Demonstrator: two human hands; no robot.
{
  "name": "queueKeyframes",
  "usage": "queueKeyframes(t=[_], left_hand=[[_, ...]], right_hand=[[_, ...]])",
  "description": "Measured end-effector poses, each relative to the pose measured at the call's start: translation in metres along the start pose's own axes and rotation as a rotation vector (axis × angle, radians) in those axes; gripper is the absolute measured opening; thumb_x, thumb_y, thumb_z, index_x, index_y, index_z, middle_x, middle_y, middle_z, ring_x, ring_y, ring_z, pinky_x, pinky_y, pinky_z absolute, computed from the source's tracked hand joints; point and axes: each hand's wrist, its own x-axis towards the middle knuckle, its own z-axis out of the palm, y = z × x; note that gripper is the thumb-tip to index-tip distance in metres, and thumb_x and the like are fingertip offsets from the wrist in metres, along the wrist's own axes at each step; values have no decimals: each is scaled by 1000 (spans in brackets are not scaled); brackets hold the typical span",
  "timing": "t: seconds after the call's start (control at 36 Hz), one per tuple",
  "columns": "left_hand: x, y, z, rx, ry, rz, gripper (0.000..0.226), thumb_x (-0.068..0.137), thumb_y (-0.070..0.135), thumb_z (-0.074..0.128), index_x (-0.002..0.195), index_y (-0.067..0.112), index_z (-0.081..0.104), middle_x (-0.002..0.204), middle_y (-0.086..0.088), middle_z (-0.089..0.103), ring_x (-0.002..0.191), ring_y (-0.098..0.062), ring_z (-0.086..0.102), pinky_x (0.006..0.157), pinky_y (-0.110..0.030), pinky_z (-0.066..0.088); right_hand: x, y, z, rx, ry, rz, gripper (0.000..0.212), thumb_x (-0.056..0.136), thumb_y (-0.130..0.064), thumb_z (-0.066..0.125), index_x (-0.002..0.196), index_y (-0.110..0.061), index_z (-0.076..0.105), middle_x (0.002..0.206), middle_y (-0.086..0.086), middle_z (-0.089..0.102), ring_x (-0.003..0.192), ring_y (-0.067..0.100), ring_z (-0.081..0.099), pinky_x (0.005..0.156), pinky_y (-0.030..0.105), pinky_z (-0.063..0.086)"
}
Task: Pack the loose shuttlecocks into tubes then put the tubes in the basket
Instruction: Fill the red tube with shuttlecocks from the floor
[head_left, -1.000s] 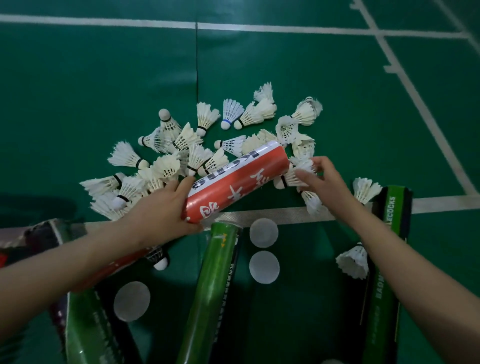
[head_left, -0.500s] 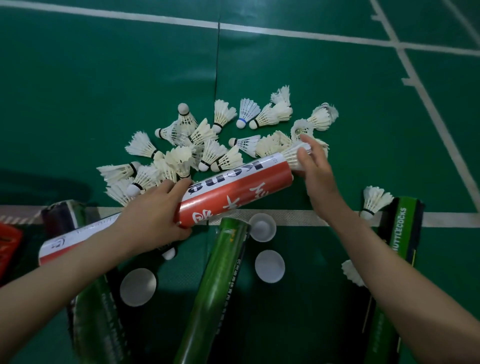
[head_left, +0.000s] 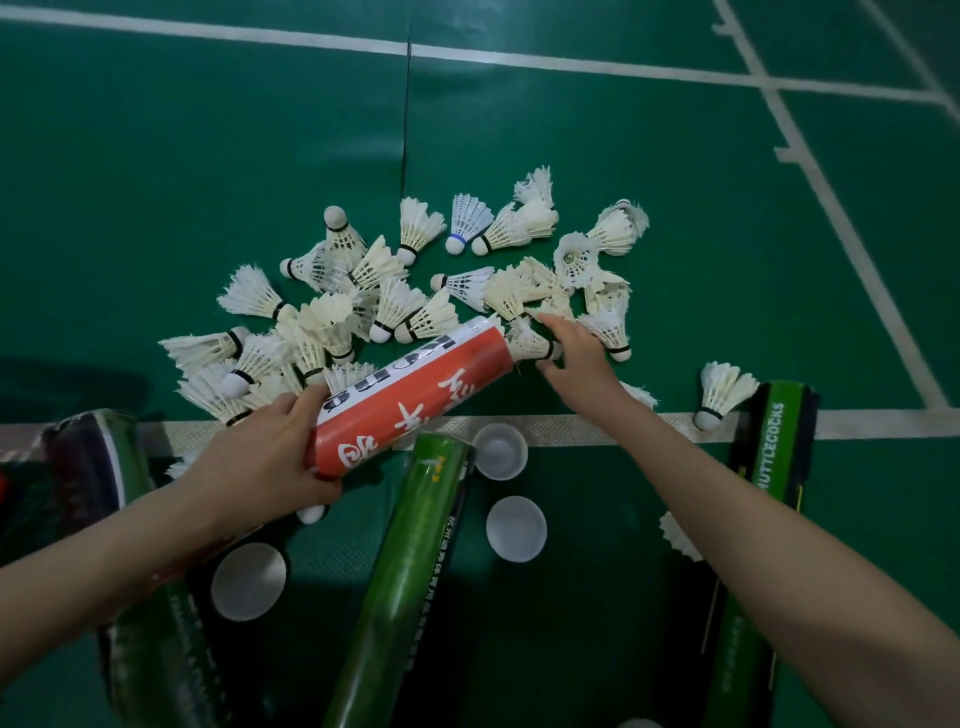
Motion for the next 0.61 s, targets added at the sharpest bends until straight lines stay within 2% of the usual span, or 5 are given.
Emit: queueKeyframes(t=[0.14,0.28,0.42,0.5,0.61], left_hand=[[4,-4,0,-38,-1,6,95,66,52,74,138,24,19,119,-1,49,93,-17,52,81,-34,50],[4,-6,1,-23,-5,9,100,64,63,72,140,25,19,119,0,49,96,-17,51,83,-33,49],[2,-7,1,-23,-43,-4,107,62,73,67,142,26,16,121,1,49,98,-15,52,84,-35,51],[2,-4,2,-6,-54,-7,103,63,73,67,140,25,19,121,1,49,98,-16,53,84,-35,50],[3,2,2,4,-38,10,96,65,70,68,137,25,22,123,3,47,96,-14,50,82,-33,49]], right_hand=[[16,-8,18,-356,-87,-195,64,82,2,59,139,-20,40,147,10,32,135,28,28,105,42,34],[16,0,25,-355,92,-212,17,81,5,60,95,-2,54,127,18,48,112,35,49,75,39,48],[6,-9,6,18,311,-86,18,86,-16,67,82,-6,52,143,13,36,131,25,34,103,32,35],[-5,-21,-14,356,368,93,22,88,-28,64,85,-12,50,124,2,42,112,12,41,93,26,34],[-11,-29,-21,644,301,219,28,93,-41,53,80,-17,46,87,4,51,78,16,47,75,39,45]])
